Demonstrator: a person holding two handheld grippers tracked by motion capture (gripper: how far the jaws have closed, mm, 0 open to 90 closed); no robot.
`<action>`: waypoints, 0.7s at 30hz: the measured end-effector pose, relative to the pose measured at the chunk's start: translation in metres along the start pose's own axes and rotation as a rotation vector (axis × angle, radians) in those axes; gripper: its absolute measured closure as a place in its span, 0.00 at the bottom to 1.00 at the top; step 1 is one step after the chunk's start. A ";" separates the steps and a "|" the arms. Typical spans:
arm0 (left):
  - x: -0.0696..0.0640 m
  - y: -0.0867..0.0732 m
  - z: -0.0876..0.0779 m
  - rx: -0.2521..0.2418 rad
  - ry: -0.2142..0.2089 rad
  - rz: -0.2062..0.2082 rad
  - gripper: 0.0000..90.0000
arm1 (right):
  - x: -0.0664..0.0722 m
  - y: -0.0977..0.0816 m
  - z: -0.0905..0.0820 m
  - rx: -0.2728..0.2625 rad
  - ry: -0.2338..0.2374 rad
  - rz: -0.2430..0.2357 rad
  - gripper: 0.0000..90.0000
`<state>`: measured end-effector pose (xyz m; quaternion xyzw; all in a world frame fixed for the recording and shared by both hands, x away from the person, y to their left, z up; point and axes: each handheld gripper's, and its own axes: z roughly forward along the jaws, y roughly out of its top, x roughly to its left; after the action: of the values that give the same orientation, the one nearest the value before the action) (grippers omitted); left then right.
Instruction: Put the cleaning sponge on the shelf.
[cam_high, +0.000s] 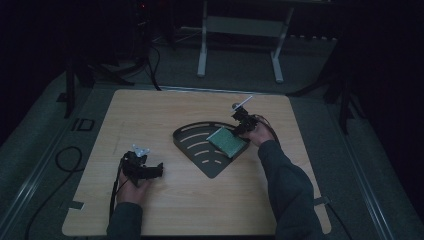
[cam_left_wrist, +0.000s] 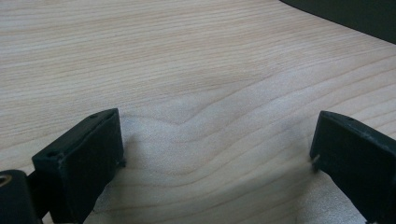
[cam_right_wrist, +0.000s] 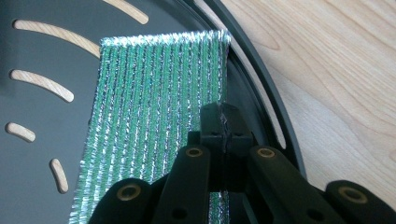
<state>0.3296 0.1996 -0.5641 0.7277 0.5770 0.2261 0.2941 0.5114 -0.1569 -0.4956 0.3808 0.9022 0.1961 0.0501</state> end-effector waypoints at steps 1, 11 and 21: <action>0.000 0.000 0.000 0.000 0.000 0.000 0.03 | 0.000 0.000 0.000 0.000 0.000 0.000 0.99; 0.000 0.000 0.000 0.000 0.000 0.000 0.03 | -0.002 -0.002 0.001 0.009 -0.039 0.002 1.00; 0.000 0.000 0.000 0.001 0.000 0.001 0.03 | -0.007 -0.017 -0.010 -0.026 -0.009 0.017 0.88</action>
<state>0.3296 0.1997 -0.5641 0.7281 0.5767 0.2260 0.2938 0.5028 -0.1758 -0.4935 0.3886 0.8962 0.2063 0.0573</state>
